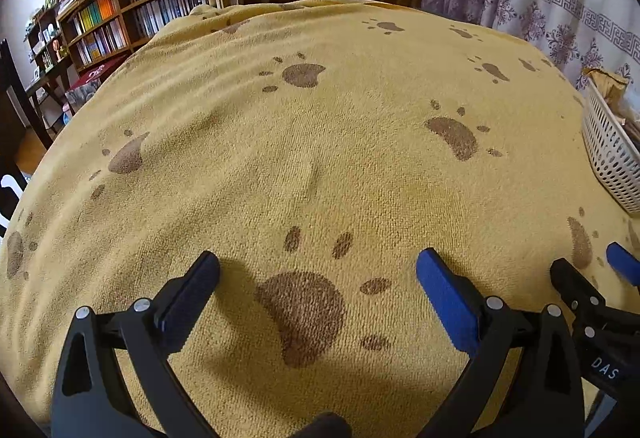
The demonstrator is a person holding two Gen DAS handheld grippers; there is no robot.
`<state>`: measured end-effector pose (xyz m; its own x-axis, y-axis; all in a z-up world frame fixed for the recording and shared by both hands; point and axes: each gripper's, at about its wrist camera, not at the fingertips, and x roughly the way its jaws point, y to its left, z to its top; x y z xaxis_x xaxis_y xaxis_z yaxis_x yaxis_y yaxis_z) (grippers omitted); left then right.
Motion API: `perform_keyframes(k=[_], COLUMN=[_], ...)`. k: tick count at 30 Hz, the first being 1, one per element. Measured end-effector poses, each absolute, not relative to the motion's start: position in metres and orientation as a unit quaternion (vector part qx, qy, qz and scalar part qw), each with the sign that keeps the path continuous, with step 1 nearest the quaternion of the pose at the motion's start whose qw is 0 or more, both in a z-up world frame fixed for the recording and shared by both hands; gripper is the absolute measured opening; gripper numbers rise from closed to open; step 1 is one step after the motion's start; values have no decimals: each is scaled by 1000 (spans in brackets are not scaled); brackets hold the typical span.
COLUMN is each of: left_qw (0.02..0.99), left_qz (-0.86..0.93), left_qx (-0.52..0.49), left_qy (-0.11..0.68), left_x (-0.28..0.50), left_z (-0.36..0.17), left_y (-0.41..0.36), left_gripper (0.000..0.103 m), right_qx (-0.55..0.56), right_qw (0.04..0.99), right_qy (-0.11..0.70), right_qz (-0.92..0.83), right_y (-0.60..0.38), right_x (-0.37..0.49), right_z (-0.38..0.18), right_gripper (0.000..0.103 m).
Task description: Organize snacks
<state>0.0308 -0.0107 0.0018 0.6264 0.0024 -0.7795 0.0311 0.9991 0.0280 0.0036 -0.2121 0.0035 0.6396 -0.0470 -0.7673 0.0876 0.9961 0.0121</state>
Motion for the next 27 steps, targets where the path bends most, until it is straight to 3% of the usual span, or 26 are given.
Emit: perform_keyframes(k=[27], left_qw=[902], left_qz=[-10], left_qx=[16], left_qy=[432], left_x=[31], left_z=[2], left_y=[-11], left_gripper=[98], right_qx=[24], right_qw=[905], right_qy=[423], right_qz=[-37], right_y=[-213], right_x=[3], right_z=[4], right_gripper=[101])
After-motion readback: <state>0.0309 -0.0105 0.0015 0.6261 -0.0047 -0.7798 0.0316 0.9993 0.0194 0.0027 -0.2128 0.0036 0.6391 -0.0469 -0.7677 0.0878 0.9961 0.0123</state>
